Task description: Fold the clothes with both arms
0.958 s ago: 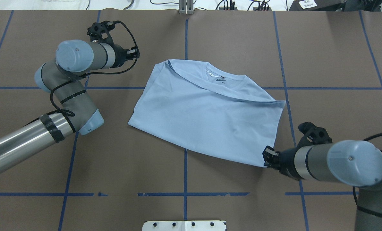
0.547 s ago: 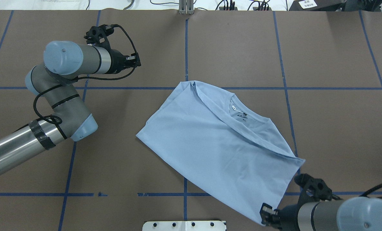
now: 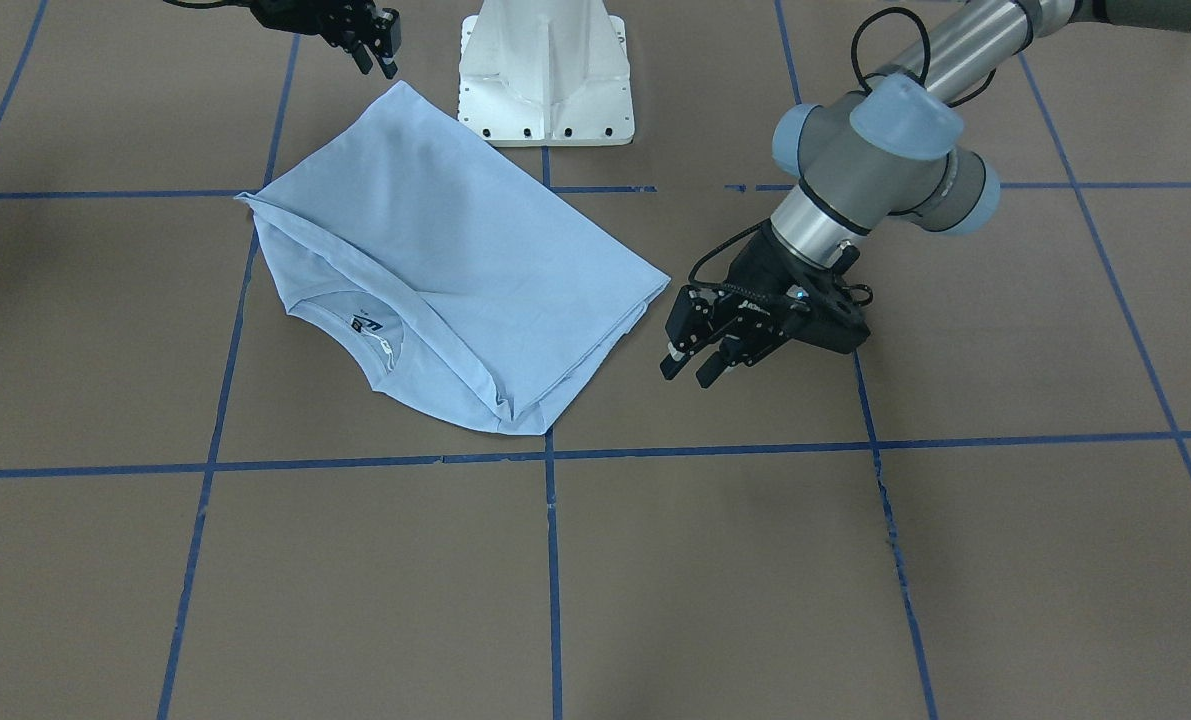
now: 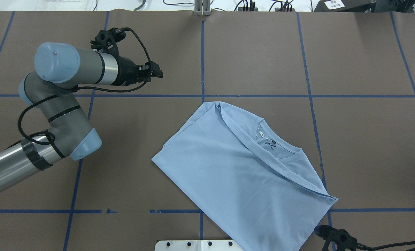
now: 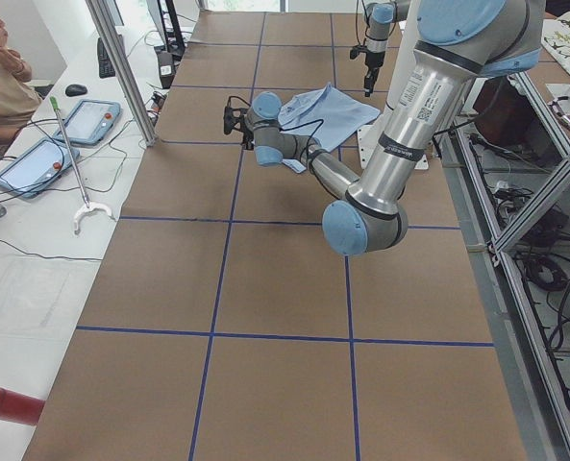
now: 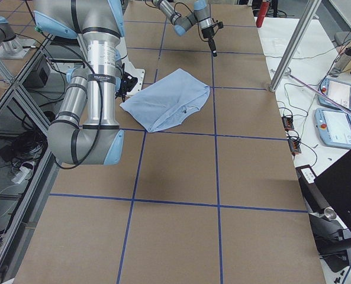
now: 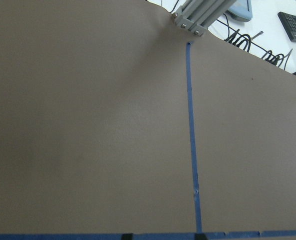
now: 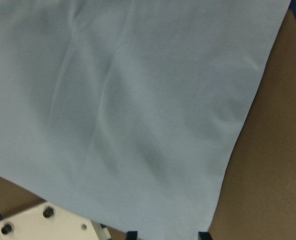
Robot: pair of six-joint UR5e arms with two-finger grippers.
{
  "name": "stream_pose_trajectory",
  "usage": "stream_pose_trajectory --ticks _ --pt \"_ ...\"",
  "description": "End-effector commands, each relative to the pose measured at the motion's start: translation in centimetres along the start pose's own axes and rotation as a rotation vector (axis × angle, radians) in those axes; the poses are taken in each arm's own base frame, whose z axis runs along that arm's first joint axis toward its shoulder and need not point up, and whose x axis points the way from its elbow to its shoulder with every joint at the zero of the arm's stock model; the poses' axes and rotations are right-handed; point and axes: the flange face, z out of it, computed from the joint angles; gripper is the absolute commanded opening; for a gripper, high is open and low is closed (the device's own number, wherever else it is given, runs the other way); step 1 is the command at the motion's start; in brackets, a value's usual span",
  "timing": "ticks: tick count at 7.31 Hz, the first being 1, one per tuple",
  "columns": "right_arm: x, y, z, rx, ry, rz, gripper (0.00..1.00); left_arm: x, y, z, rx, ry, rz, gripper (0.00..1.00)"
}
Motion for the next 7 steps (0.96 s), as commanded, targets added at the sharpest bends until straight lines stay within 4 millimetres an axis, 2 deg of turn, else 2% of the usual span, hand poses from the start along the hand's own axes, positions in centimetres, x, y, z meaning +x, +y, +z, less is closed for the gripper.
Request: stream_pose_trajectory --ticks 1,2,3,4,5,7 --pt "-3.6 -8.6 0.3 0.186 -0.076 0.113 1.00 -1.9 3.6 -1.7 -0.098 -0.057 -0.221 0.55" --pt "-7.3 -11.6 0.7 0.239 -0.132 0.144 1.00 -2.2 6.9 0.6 -0.127 -0.107 -0.338 0.61" --pt "-8.6 -13.7 2.9 0.286 -0.114 0.118 1.00 -2.2 11.3 3.7 -0.148 -0.210 -0.389 0.76" --pt "-9.0 -14.2 3.3 0.299 -0.111 0.109 1.00 -1.4 13.4 4.6 -0.112 -0.196 -0.355 0.78" --pt "-9.0 -14.5 3.2 0.303 -0.113 0.111 1.00 -0.8 13.9 4.7 -0.122 -0.188 -0.317 0.77" --pt "-9.0 -14.6 3.4 0.306 -0.110 0.111 1.00 -1.3 14.0 5.2 -0.136 -0.178 -0.222 0.78"
